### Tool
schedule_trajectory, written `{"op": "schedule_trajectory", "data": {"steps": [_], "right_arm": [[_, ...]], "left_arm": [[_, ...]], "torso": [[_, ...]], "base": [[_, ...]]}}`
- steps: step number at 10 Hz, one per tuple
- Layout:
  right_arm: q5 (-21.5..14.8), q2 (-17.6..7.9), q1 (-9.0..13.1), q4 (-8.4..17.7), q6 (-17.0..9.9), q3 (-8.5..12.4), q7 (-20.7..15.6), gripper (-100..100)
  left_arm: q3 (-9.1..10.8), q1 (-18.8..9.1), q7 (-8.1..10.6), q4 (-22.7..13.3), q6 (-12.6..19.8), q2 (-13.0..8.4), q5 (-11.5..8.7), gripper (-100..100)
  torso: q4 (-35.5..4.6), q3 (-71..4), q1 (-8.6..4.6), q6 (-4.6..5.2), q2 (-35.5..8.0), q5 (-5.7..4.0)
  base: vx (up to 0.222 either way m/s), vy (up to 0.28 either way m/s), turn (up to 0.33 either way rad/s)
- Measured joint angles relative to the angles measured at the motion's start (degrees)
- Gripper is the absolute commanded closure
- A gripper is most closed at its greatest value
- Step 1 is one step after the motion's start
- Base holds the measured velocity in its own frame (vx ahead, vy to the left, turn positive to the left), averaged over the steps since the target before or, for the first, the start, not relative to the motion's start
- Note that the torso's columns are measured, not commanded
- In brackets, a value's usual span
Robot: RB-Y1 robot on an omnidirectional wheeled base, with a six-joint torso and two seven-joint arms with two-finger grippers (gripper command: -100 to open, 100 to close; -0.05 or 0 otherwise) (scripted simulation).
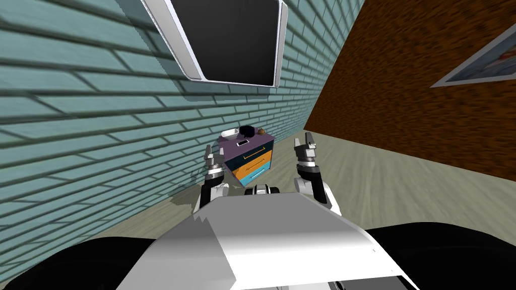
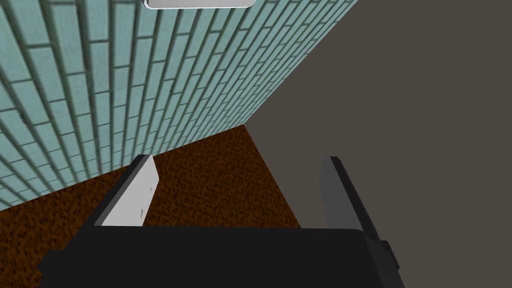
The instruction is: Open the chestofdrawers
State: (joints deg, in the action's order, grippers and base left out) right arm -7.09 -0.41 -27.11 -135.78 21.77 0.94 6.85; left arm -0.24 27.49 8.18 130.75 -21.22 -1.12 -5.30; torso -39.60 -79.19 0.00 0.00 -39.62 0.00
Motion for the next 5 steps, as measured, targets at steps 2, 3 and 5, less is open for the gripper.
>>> {"op": "schedule_trajectory", "data": {"steps": [2, 3, 5], "right_arm": [[0.0, 0.01, -0.01, 0.03, -0.01, 0.0, 0.0, 0], [0.0, 0.01, -0.01, 0.03, -0.01, -0.01, 0.0, 0], [0.0, 0.01, -0.01, 0.03, -0.01, -0.01, 0.0, 0]], "left_arm": [[0.22, -0.11, 0.09, -0.93, -0.2, -2.04, -0.17, -100], [0.31, -0.19, 0.13, -1.45, -0.3, -3.06, -0.26, -100], [0.57, -0.66, 0.2, -3.45, -0.78, -4.8, -0.48, -100]], "torso": [[-2.44, -5.09, -0.07, 0.0, -2.43, -0.02], [-2.6, -5.35, -0.09, 0.0, -2.56, -0.02], [-2.67, -5.4, -0.03, 0.0, -2.63, -0.01]], "base": [[0.02, -0.042, 0.034], [0.031, -0.06, 0.033], [0.036, -0.066, 0.052]]}}
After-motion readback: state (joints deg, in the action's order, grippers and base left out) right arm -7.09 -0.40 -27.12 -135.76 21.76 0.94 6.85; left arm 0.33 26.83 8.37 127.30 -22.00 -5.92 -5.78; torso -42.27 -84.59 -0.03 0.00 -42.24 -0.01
